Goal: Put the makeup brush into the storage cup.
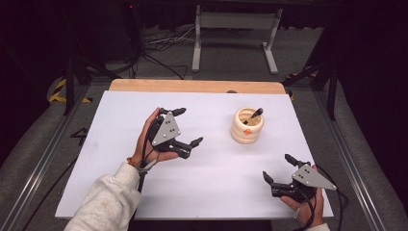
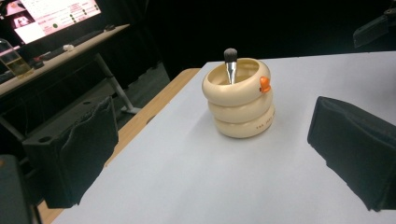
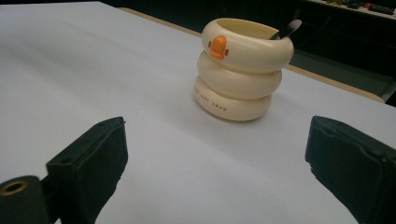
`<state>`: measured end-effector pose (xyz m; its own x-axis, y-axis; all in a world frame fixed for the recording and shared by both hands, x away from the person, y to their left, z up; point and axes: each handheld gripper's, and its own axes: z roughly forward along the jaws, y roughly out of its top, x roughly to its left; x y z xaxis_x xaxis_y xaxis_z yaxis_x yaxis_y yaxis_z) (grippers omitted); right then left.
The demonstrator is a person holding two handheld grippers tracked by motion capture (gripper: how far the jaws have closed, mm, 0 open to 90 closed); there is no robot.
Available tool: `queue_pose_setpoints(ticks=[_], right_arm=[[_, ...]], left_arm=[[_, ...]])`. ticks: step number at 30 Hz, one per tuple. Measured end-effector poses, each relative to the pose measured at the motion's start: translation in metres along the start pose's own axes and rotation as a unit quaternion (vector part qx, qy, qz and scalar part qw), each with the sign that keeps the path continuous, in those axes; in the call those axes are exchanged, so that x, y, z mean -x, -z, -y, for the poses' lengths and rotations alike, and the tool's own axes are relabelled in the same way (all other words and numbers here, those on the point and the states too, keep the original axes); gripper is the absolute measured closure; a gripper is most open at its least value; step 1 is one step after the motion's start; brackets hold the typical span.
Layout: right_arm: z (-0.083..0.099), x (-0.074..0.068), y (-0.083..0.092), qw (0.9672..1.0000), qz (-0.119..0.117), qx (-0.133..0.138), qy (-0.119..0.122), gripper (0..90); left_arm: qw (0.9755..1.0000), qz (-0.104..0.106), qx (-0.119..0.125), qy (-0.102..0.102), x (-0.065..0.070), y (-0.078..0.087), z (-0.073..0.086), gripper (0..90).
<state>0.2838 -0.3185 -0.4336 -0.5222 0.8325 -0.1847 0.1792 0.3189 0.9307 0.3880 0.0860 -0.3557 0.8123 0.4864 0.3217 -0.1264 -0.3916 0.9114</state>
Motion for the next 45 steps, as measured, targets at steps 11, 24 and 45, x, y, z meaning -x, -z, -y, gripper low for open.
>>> queue_pose_setpoints(ticks=[11, 24, 45], right_arm=[[0.000, -0.001, 0.000, 1.0000, 0.000, 0.000, 0.004, 6.6], [-0.001, -0.003, -0.001, 1.0000, 0.000, -0.001, 0.007, 6.5], [0.000, -0.005, -0.003, 0.9999, 0.001, -0.005, 0.014, 6.4]], left_arm=[[0.9999, -0.011, -0.005, 0.004, -0.001, 0.020, 0.010, 2.8], [0.9996, -0.026, -0.009, 0.007, -0.002, 0.048, 0.021, 2.9], [0.9986, -0.041, -0.027, 0.020, -0.001, 0.080, 0.046, 3.2]])
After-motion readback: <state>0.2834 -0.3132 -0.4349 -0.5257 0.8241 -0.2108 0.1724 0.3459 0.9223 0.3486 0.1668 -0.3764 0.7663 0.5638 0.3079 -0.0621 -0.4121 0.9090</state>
